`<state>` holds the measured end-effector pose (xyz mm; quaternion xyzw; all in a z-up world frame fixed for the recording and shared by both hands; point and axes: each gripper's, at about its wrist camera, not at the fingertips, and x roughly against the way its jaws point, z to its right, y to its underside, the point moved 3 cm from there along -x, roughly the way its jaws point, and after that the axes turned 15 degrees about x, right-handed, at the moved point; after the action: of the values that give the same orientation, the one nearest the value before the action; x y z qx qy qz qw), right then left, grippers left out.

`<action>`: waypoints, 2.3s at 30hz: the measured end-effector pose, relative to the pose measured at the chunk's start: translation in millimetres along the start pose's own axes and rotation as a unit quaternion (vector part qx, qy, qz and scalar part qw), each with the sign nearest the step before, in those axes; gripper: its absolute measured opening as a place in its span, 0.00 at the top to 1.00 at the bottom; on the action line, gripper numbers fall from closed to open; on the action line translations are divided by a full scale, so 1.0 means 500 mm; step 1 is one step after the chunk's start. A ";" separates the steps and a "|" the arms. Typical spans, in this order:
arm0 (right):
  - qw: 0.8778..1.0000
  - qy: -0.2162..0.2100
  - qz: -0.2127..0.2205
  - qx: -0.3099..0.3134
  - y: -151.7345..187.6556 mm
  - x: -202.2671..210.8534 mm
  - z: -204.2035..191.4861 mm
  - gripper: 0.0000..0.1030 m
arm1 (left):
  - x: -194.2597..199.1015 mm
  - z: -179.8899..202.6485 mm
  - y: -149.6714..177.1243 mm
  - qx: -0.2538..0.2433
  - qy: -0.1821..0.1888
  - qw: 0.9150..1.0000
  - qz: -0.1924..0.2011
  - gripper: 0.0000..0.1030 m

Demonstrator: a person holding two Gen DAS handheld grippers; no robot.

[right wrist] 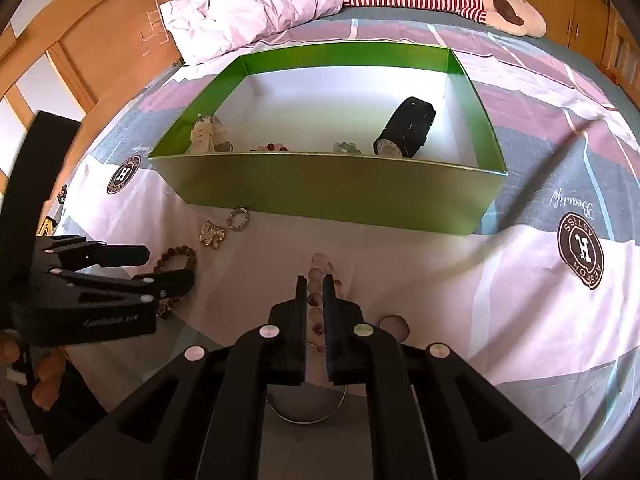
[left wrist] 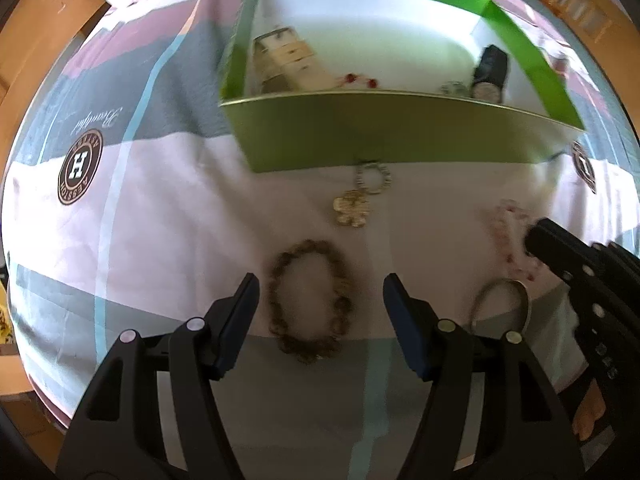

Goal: Organize jewelry
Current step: 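Grasp the brown bead bracelet with the left gripper while the right grasps the pink bead bracelet, then lift both bracelets into the green box and open both grippers to release them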

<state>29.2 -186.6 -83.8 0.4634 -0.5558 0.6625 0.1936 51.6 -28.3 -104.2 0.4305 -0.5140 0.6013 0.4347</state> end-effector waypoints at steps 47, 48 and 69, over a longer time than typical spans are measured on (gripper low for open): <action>0.998 0.030 0.045 -0.031 -0.016 0.046 0.041 0.93 | 0.104 0.053 -0.025 -0.008 0.056 0.994 0.094 0.89; 0.998 0.031 0.046 -0.030 -0.015 0.047 0.040 0.93 | 0.106 0.055 -0.025 -0.009 0.057 0.994 0.095 0.89; 0.998 0.037 0.045 -0.020 -0.013 0.045 0.033 0.93 | 0.127 0.075 -0.018 -0.029 0.034 0.989 0.137 0.89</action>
<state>29.8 -205.6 -62.4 0.4089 -0.5819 0.6758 0.1936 47.1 -59.4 -36.9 0.3223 -0.5708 0.6541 0.3776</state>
